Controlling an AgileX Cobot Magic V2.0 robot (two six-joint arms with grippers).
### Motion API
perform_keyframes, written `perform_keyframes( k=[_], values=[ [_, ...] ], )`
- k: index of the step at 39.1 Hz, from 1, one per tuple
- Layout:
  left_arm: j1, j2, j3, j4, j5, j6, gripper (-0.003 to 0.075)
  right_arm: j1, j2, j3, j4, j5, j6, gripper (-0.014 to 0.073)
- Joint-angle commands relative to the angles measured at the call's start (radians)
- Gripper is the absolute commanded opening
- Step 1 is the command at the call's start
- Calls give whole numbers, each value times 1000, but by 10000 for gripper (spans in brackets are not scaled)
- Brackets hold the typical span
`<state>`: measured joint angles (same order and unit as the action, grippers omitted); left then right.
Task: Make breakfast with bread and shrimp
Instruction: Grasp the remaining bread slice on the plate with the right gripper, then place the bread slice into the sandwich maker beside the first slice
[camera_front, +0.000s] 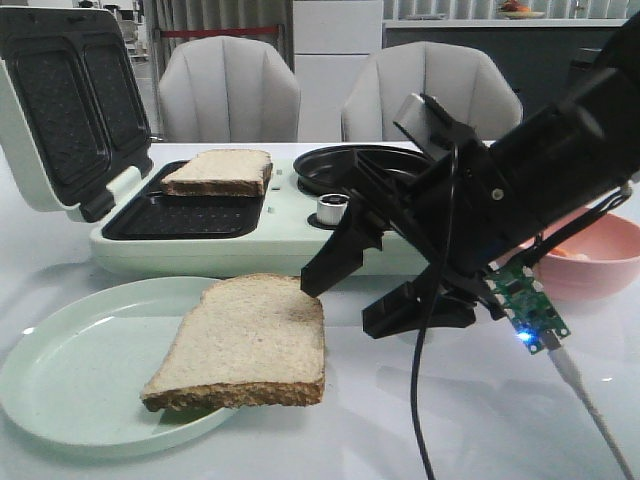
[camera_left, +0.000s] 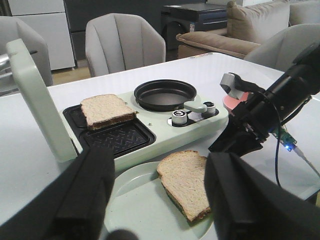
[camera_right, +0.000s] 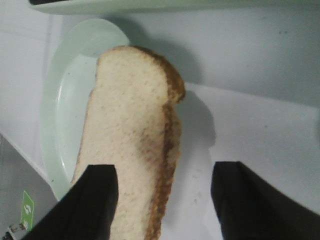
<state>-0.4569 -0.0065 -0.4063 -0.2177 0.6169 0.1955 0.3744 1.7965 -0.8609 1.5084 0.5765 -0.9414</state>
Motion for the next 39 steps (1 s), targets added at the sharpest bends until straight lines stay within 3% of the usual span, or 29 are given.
perform_keyframes(
  k=[1, 9, 11, 19, 29, 39],
  values=[
    [0, -13, -23, -11, -83, -10, 457, 3, -1, -50, 57, 39, -18, 508],
    [0, -13, -23, -11, -83, -10, 457, 58, 78, -114, 65, 46, -18, 506],
    [0, -13, -23, -11, -83, -10, 457, 74, 96, -131, 69, 46, -18, 472],
    [0, -13, -23, -11, -83, -10, 457, 79, 96, -149, 112, 46, -18, 141],
    [0, -13, -23, -11, -83, -10, 457, 79, -34, -173, 114, 104, -103, 136],
    [0, -13, -23, -11, -83, -10, 457, 79, -48, -325, 188, 173, -104, 136]
  ],
)
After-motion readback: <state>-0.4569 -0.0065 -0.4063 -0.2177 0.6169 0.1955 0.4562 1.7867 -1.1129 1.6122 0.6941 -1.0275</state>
